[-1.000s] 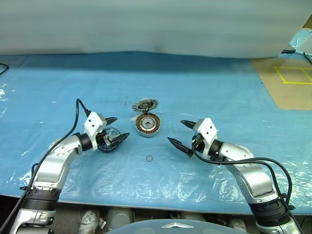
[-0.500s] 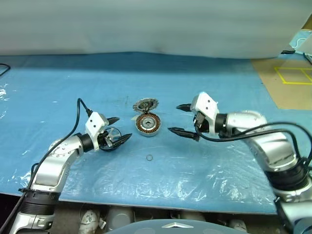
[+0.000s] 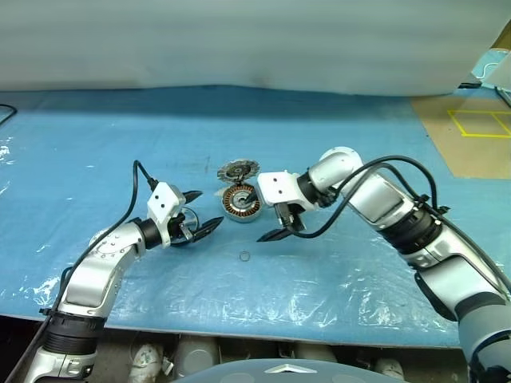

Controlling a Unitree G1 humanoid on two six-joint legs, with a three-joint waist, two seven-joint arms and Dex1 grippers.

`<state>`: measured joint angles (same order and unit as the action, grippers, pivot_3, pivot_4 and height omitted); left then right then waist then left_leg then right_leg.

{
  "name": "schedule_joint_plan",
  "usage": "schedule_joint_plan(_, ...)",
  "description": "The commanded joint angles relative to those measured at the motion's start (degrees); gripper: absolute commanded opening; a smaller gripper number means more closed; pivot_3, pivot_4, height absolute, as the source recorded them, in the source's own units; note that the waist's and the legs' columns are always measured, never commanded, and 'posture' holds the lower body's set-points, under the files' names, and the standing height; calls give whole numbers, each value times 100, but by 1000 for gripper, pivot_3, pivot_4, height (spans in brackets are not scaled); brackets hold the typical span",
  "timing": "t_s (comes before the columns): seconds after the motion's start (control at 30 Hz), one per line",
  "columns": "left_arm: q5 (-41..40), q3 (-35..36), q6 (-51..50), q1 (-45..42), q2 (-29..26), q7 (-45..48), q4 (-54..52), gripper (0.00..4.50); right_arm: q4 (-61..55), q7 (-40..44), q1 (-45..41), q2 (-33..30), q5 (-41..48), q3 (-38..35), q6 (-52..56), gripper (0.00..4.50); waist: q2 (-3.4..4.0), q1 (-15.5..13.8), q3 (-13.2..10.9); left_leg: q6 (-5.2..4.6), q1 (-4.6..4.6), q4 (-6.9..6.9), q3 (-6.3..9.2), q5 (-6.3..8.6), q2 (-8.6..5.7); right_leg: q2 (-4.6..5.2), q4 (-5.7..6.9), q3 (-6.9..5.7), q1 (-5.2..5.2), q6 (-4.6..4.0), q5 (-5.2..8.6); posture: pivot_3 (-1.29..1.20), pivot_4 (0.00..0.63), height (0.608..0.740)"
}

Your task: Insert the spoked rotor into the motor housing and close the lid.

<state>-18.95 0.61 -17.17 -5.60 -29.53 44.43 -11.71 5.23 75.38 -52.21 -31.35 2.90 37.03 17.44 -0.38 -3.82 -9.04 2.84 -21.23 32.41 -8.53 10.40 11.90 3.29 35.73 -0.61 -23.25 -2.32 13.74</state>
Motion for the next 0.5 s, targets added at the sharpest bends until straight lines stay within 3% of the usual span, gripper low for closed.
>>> schedule_joint_plan(0.03,35,97,219,74,-5,-54,-127,4500,822,24,-305,346,-351,13,-718,4458,0,6,0,0,-2,0,0,0,0,0,0,0,-2,0,0,0,150,740)
schedule_joint_plan(0.5,16,228,200,160,-63,-286,-253,4500,3018,-65,-523,1204,-918,-263,-1940,4458,-1,16,0,-2,-13,5,0,0,4,-1,0,-4,-10,-4,-2,0,150,740)
